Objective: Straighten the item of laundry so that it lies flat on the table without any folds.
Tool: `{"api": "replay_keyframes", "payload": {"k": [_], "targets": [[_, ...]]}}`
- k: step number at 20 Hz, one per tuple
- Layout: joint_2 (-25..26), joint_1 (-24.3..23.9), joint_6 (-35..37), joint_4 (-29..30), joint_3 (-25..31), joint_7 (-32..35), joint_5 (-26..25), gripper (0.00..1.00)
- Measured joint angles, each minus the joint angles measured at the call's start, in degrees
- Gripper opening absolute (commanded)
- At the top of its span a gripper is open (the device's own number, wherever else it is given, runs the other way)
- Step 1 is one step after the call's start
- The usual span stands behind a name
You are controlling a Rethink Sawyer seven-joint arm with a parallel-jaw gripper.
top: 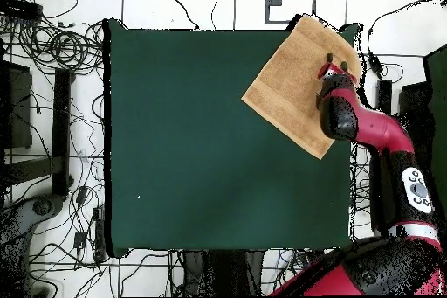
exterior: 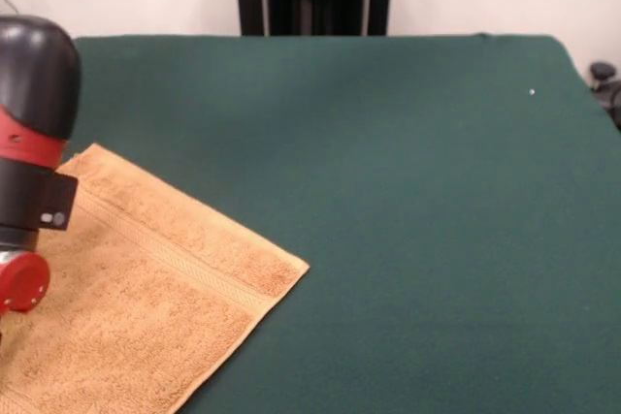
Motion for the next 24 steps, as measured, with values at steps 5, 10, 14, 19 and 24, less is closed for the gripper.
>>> {"api": "replay_keyframes", "payload": {"k": [5,10,14,19,24], "targets": [[-0.17,-0.05,9.20,-2.15,1.84,-7.58,3.31,1.00],[-0.01,0.11,13.75,-3.58,2.42,-12.26,5.50,1.00],[0.15,0.40,16.69,-4.78,2.42,-12.87,7.51,1.00],[0.40,0.71,20.61,-6.35,2.43,-12.87,10.07,1.00],[0.54,0.81,22.29,-7.05,2.44,-12.87,11.09,1.00]]}}
